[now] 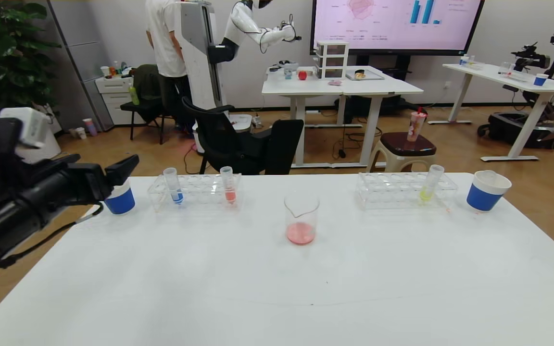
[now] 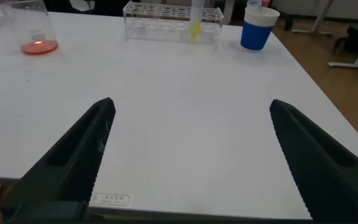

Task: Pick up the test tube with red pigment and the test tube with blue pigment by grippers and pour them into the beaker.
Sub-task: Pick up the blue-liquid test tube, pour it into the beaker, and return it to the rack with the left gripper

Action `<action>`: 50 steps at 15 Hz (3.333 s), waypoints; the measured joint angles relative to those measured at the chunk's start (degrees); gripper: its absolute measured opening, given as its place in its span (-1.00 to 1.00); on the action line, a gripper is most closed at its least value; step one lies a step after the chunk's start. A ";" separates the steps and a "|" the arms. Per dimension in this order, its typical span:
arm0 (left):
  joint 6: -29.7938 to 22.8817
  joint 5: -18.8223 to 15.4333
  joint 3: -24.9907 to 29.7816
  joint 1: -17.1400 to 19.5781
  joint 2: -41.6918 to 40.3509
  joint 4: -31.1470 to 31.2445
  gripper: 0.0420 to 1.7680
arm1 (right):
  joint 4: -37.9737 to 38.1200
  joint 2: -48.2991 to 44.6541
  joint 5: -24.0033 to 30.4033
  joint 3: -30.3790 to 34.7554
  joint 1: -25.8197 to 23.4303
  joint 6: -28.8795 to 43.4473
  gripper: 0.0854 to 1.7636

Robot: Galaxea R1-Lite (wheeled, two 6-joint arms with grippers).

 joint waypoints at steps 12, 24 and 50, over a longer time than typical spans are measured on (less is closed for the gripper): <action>-0.71 0.50 -8.33 -0.09 36.18 -22.93 0.98 | 0.00 0.00 0.00 0.02 0.00 0.00 0.97; -0.60 0.71 -22.38 -0.16 45.48 -21.49 0.97 | 0.00 0.00 0.00 0.02 0.00 0.00 0.97; 0.02 0.71 -38.46 -13.69 25.53 12.63 -0.46 | 0.00 0.00 -0.01 0.02 0.00 0.00 0.97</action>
